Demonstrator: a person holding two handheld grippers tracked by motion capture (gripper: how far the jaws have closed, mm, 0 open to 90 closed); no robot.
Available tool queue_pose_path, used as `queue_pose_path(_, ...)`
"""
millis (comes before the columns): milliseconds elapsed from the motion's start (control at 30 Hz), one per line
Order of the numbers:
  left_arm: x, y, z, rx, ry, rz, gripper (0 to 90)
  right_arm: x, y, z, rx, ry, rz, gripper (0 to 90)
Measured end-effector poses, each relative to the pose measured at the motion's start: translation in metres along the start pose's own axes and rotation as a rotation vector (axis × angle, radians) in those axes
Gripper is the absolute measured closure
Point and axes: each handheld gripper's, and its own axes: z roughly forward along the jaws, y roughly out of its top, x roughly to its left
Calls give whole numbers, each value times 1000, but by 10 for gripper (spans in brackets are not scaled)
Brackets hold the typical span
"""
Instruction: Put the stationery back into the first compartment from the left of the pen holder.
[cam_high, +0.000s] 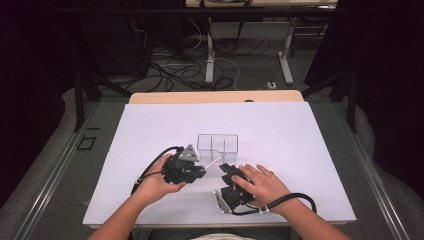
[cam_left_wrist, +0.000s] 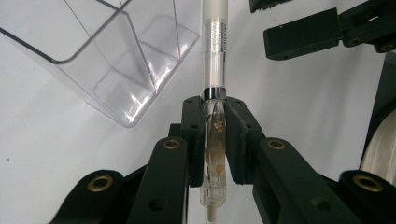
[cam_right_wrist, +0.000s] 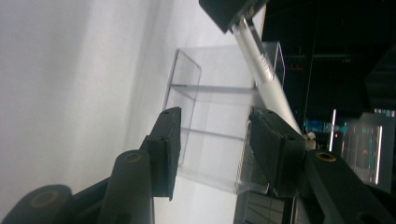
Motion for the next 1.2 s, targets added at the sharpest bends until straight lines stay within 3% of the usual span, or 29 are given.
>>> queue_pose_path(100, 0, 0, 0, -19, 7, -16, 795, -1, -5, -3, 36, 40, 40, 517)
queue_pose_path(167, 2, 1, -2, -36, 2, -24, 795, 2, -10, 2, -13, 7, 77, 488)
queue_pose_path(200, 2, 2, -3, -51, 10, -27, 795, 1, -12, -1, 28, 44, 90, 474)
queue_pose_path(367, 5, 5, -10, -109, 14, -62, 795, 1, -21, 0, 69, 73, 183, 386)
queue_pose_path(433, 6, 6, -11, -155, 35, -75, 795, 1, -25, 0, 89, 94, 214, 372)
queue_pose_path(533, 11, 8, -14, -198, 34, -101, 795, 1, -30, 1, 111, 104, 259, 318)
queue_pose_path(600, 13, 9, -15, -228, 42, -118, 795, 0, -35, 3, 111, 100, 255, 301)
queue_pose_path(667, 15, 11, -16, -250, 37, -141, 795, 0, -38, 3, 125, 106, 283, 275)
queue_pose_path(733, 18, 13, -15, -279, 56, -142, 795, -1, -40, 2, 158, 108, 291, 256)
queue_pose_path(767, 19, 14, -16, -293, 59, -142, 795, 0, -43, 3, 138, 106, 310, 246)
queue_pose_path(1033, 28, 22, -19, -380, 89, -165, 795, -3, -53, 3, 162, 122, 455, 156)
queue_pose_path(1100, 30, 24, -19, -399, 97, -171, 795, -6, -55, 1, 188, 154, 475, 152)
queue_pose_path(1167, 32, 26, -19, -416, 103, -180, 795, -5, -59, 4, 141, 113, 513, 141)
queue_pose_path(1200, 34, 27, -19, -424, 107, -188, 795, -7, -59, 2, 177, 150, 538, 122)
